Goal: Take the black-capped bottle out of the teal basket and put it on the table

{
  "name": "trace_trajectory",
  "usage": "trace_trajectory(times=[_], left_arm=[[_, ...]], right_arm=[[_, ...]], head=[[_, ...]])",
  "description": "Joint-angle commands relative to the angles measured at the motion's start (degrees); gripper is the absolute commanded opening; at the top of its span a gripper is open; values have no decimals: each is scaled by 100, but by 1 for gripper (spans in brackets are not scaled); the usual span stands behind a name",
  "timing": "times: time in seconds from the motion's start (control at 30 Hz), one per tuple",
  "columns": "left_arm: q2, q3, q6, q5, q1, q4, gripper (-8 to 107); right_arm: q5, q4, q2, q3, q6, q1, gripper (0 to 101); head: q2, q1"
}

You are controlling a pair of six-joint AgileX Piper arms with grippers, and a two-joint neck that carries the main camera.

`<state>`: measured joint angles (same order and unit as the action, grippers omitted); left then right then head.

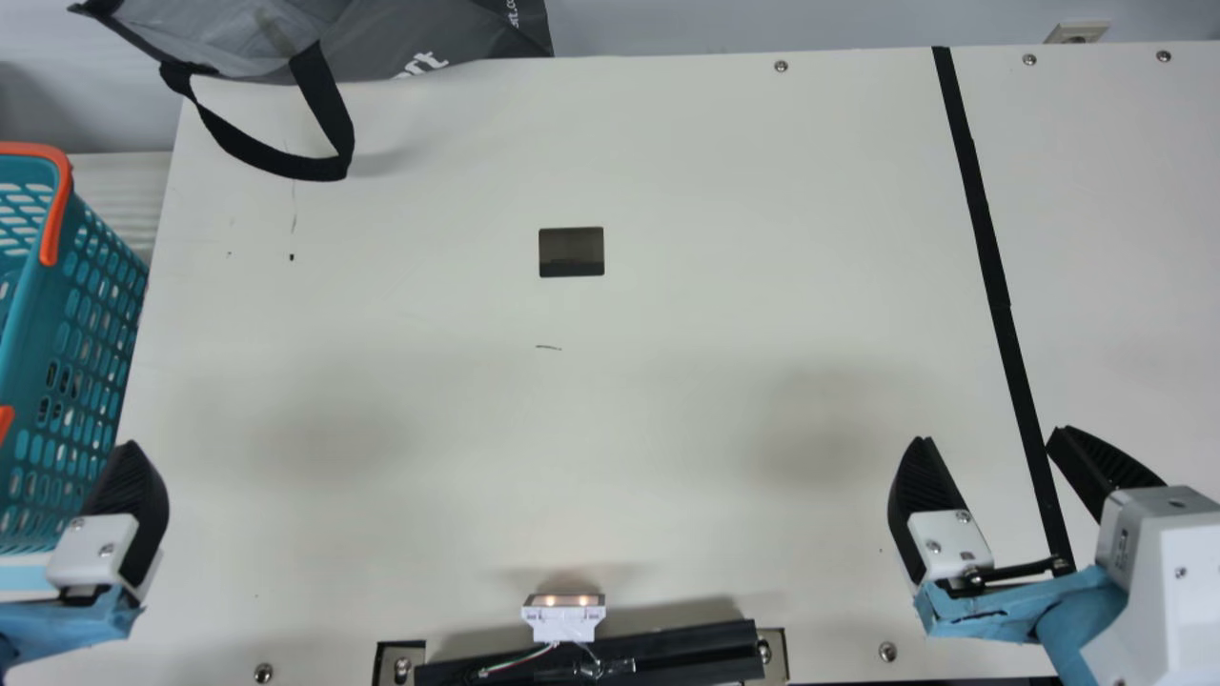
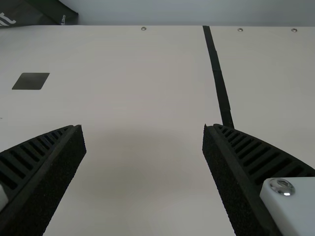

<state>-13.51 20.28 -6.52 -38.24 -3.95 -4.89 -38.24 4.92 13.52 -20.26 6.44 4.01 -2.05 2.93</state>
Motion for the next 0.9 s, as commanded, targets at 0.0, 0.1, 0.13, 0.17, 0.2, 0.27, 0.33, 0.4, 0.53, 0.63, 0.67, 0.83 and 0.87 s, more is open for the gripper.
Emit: trace_trajectory(times=[0.0, 0.1, 0.13, 0.17, 0.2, 0.27, 0.33, 0.4, 0.53, 0.63, 0.67, 0.83, 0.87], left_arm=[[3, 1, 10, -3, 6, 9, 107], [-10, 0, 6, 6, 9, 7, 107], [-18, 0, 2, 8, 10, 9, 107], [-27, 0, 2, 13, 13, 12, 107], [-37, 0, 0, 18, 13, 12, 107], [-69, -2, 2, 37, 13, 18, 107], [-106, -7, 2, 64, 7, 20, 107], [-152, -11, 2, 100, 2, 23, 107], [-248, -13, 1, 171, 7, 22, 107], [-335, -8, -1, 237, 37, 5, 107], [-373, -3, -2, 267, 56, -4, 107], [-580, 76, -51, 412, 169, -102, 107], [-633, 98, -53, 449, 209, -116, 107]], right_arm=[[0, 0, 0, 0, 0, 0, 91], [0, 0, 0, 0, 0, 0, 91], [0, 0, 0, 0, 0, 0, 91], [0, 0, 0, 0, 0, 0, 91], [0, 0, 0, 0, 0, 0, 91], [0, 0, 0, 0, 0, 0, 91], [0, 0, 0, 0, 0, 0, 91], [0, 0, 0, 0, 0, 0, 91], [0, 0, 0, 0, 0, 0, 91], [0, 6, 0, 0, 0, 0, 91], [0, 6, 0, 0, 0, 0, 91], [0, 6, 0, 0, 0, 0, 91], [0, 6, 0, 0, 0, 0, 91]], head=[[47, -21], [47, -21], [47, -21], [47, -21], [47, -21], [47, -21], [47, -21], [47, -21], [47, -21], [47, -21], [47, -21], [47, -21], [47, -21]])
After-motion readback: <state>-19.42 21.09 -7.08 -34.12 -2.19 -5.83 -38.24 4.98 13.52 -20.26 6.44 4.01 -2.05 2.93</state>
